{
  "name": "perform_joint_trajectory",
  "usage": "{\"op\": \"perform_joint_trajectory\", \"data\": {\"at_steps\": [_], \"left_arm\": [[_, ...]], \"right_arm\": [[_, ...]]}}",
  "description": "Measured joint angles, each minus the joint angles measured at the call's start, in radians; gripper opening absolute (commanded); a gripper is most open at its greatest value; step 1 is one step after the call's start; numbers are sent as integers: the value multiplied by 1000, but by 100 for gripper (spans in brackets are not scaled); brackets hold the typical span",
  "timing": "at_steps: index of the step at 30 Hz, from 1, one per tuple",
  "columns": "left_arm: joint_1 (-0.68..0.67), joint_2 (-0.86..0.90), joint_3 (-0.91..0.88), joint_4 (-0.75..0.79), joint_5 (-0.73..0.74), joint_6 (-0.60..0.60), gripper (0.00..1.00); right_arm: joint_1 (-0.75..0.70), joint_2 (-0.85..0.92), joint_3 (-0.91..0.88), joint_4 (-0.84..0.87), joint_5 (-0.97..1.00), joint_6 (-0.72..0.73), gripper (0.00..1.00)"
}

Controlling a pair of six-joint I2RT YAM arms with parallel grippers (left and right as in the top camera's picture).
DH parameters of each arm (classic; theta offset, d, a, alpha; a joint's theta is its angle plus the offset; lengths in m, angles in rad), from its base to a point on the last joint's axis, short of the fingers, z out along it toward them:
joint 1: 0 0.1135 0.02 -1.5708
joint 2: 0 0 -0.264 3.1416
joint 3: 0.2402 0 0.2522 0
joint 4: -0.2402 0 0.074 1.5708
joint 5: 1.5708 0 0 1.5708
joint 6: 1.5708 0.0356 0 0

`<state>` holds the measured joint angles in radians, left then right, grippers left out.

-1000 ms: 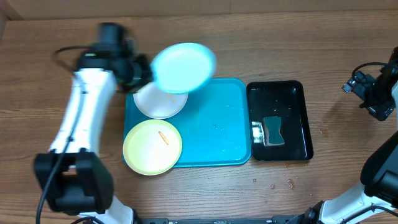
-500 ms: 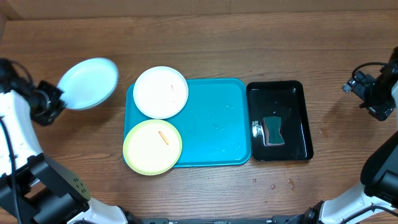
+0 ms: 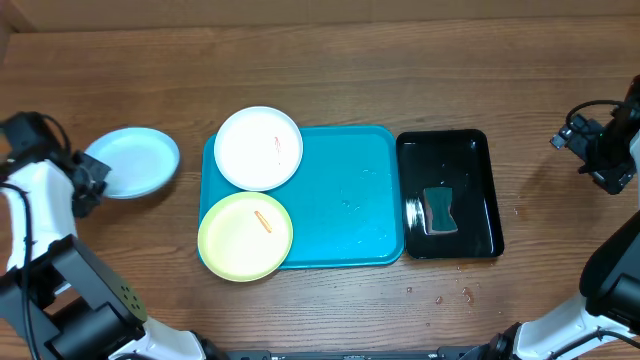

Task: Clean dirty plates on tray and stack at the side
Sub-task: 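Carry the light-blue plate left and set it on the table, then move the left gripper to the white plate rim and grip it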

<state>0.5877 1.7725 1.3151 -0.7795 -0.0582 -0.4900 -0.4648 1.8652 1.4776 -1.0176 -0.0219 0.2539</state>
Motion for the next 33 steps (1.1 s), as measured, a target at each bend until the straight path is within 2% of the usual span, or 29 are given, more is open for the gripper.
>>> {"op": "perform_joint_trajectory", "data": {"at_steps": [4, 9, 11, 13, 17, 18, 21, 26, 29, 33], "left_arm": [[-24, 0, -74, 66, -5, 19, 5], [-27, 1, -101, 68, -6, 23, 7], [-27, 1, -101, 65, -7, 23, 10], [-27, 1, -101, 57, -7, 33, 33], [-27, 1, -101, 34, 27, 63, 47], [-27, 1, -101, 26, 57, 93, 54], [-27, 1, -93, -16, 162, 158, 63], [-42, 1, 8, -122, 309, 214, 60], [-68, -8, 69, -165, 363, 238, 60], [-140, -44, 86, -220, 403, 267, 55]], "right_arm": [[0, 0, 0, 0, 0, 0, 100], [0, 0, 0, 0, 0, 0, 100], [0, 0, 0, 0, 0, 0, 100], [0, 0, 0, 0, 0, 0, 100], [0, 0, 0, 0, 0, 0, 100], [0, 0, 0, 0, 0, 0, 100], [0, 0, 0, 0, 0, 0, 100], [0, 0, 0, 0, 0, 0, 100], [0, 0, 0, 0, 0, 0, 100], [0, 0, 0, 0, 0, 0, 100]]}}
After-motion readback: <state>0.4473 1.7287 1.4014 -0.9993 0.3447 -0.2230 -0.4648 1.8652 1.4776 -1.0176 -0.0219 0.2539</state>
